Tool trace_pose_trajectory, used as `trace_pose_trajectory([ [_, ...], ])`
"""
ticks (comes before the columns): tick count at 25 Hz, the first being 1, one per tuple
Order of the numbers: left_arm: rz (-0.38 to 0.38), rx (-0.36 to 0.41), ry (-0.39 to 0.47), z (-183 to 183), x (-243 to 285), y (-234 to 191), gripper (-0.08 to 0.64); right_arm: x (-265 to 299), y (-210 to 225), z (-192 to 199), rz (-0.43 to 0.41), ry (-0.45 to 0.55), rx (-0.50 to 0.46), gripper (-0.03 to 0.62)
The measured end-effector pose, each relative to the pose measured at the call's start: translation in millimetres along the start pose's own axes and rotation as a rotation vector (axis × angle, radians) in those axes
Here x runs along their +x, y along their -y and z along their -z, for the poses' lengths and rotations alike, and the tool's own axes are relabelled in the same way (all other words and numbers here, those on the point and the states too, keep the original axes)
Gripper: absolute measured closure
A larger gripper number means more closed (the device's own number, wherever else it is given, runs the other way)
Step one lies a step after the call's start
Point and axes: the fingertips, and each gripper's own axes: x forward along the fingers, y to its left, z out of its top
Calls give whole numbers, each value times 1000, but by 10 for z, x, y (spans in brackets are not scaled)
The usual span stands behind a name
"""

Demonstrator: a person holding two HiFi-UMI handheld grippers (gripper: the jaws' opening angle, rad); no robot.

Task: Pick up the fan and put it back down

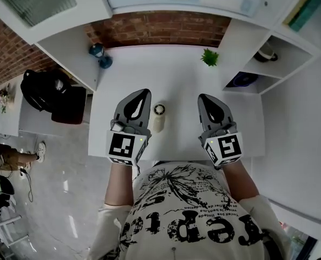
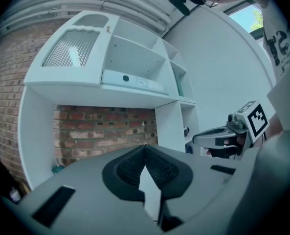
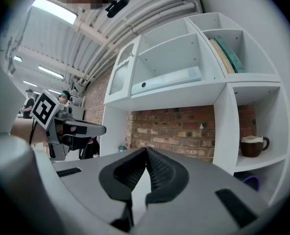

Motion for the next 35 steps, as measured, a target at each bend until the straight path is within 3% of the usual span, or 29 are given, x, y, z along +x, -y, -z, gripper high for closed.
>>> trace_pose_trajectory([
  [3,-25,18,30,-89,-160,-63,546,-18,-41,-104,-28,34,-18,580],
  [11,-53,-80,76,-137,-384,-151,546,-77,-193,-219,-71,64,-75,580],
  [35,-42,-88,1,48,-334,-104,546,-26,-190,-112,-58,43,-86,580],
])
